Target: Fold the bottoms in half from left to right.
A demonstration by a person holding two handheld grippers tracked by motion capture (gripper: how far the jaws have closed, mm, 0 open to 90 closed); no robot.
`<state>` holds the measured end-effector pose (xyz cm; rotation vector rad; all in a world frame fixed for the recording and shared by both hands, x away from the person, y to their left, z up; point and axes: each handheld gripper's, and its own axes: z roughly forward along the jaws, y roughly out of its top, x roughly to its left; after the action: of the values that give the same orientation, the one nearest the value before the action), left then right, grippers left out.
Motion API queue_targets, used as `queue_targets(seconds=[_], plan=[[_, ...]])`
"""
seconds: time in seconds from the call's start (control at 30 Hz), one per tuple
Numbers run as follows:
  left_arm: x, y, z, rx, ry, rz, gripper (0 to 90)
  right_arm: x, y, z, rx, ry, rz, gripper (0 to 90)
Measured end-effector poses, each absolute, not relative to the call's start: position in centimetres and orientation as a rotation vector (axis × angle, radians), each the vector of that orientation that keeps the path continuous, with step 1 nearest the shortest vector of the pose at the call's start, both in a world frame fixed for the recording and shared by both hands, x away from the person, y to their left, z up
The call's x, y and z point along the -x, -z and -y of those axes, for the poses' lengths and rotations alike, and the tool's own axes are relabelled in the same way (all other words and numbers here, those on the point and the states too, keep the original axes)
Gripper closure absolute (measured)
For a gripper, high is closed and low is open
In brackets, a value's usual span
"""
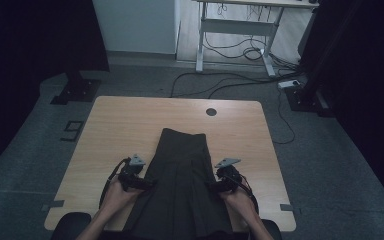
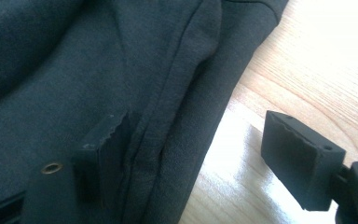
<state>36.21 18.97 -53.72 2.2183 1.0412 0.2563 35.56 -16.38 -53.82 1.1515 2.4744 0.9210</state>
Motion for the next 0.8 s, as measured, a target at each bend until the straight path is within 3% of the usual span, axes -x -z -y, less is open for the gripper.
queue_targets(seconds=[0.3, 0.47, 0.8], plan=[[-41.2, 49.6, -18.2, -2.179, -0.363, -1.019, 3.8, -38.7, 50.9, 15.7, -1.154, -0.964, -2.432, 16.3], [-44.7, 48.2, -17.3, -2.152, -0.379, -1.035, 3.8, -41.9, 49.2, 14.4, -1.178, -0.991, -2.392, 15.1], [-48.1, 51.9, -16.6, -2.176, -0.358, -1.142, 5.0, -46.8, 51.3, 12.1, -1.302, -0.913, -2.341, 15.8]])
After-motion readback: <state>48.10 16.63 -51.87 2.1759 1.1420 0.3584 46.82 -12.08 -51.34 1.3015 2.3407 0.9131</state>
